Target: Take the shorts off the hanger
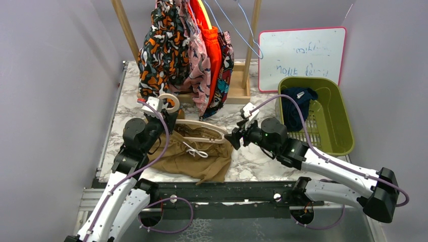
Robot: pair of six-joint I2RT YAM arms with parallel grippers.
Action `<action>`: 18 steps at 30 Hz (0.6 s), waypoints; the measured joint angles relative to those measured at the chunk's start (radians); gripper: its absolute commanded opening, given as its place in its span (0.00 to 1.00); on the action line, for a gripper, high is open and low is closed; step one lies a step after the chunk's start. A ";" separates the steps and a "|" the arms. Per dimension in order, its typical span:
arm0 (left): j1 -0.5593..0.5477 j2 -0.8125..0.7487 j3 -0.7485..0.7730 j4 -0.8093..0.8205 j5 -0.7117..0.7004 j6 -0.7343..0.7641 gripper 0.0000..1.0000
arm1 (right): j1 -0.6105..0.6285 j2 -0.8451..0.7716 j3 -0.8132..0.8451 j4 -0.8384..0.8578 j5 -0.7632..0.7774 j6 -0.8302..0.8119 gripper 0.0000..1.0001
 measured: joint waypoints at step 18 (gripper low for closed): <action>0.000 0.012 -0.015 0.074 0.225 0.003 0.00 | 0.000 0.118 0.111 -0.070 -0.235 -0.187 0.60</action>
